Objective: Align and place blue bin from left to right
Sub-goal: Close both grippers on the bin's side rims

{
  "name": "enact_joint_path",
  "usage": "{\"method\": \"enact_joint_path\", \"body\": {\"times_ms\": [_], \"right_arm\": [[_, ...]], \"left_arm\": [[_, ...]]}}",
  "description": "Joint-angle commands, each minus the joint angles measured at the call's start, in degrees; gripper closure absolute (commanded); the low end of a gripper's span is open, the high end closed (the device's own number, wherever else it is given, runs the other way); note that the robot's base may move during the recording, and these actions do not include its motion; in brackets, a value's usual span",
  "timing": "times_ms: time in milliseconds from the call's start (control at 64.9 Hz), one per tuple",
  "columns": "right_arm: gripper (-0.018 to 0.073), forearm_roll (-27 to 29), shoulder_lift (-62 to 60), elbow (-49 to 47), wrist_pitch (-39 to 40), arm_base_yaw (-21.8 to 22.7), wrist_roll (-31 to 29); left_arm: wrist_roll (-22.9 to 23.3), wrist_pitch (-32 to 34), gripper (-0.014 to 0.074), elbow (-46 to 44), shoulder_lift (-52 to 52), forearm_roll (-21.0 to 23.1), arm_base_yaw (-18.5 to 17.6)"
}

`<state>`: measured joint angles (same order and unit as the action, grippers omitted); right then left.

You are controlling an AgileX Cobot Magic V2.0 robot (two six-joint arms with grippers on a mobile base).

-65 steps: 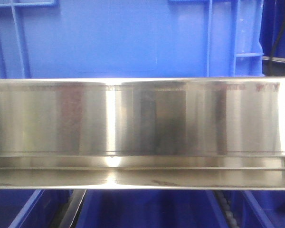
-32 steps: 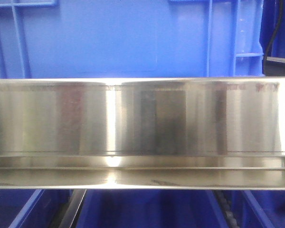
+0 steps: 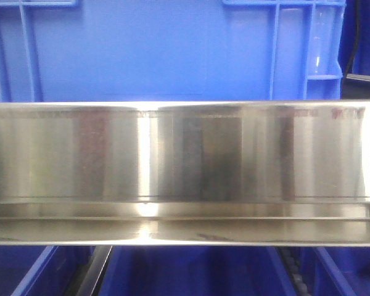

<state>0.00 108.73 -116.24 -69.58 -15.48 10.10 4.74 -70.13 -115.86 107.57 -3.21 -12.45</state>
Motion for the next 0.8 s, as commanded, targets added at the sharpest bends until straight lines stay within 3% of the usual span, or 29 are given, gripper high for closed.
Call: {"method": "enact_joint_path", "body": {"times_ms": [0, 154, 216, 308, 786], "right_arm": [[0.0259, -0.69, -0.54, -0.28, 0.5, 0.13, 0.01], [0.0645, -0.69, -0.63, -0.28, 0.76, 0.13, 0.01], [0.0629, -0.69, -0.63, -0.28, 0.91, 0.13, 0.08], [0.0624, -0.69, -0.63, -0.28, 0.91, 0.13, 0.08], [0.0629, 0.0, -0.87, -0.28, 0.91, 0.13, 0.08]], "left_arm": [[0.37, 0.17, 0.0146, -0.37, -0.63, 0.54, 0.06], [0.47, 0.17, 0.0517, -0.37, -0.63, 2.26, 0.06], [0.47, 0.17, 0.0706, -0.37, -0.63, 3.66, 0.06], [0.47, 0.17, 0.0708, -0.37, -0.63, 5.78, 0.06], [0.47, 0.17, 0.0708, -0.37, -0.63, 6.73, 0.06]]}}
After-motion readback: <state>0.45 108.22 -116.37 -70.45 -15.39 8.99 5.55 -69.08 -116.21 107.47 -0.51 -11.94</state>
